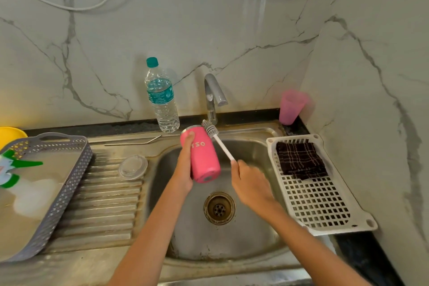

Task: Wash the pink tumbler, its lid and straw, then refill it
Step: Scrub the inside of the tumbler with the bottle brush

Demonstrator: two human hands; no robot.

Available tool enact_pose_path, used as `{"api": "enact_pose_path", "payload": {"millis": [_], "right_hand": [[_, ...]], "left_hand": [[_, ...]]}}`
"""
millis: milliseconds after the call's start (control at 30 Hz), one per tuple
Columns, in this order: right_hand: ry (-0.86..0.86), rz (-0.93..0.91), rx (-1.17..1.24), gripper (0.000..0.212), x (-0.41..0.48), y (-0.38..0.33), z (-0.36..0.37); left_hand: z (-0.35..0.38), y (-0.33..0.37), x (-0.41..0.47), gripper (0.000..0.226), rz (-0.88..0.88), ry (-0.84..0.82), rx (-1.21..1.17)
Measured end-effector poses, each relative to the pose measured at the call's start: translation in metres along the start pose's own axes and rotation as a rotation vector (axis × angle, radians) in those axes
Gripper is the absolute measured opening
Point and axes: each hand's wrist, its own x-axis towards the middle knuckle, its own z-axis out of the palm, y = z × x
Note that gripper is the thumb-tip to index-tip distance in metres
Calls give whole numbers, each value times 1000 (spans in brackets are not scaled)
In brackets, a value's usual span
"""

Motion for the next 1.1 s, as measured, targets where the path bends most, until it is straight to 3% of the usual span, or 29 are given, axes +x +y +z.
{"api": "enact_pose_path", "payload": {"millis": [200,433,633,867,1100], "right_hand": [[-120,-76,-19,40,-42,12,-6],[-64,11,9,45,-19,6,-4],[-119,-61,17,40,-44,6,13],[-119,38,38,50,-14,-5,17],[-91,-47,-5,46,-28,-7,24]], "left_hand": [[-14,18,8,61,47,3,-233],[-21,-2,4,72,-62,-158,-181],[-26,10,11,60,67,-18,-334],[-29,-1,6,62,-13,-88,-201],[-25,13,8,72,34,32,-113]]}}
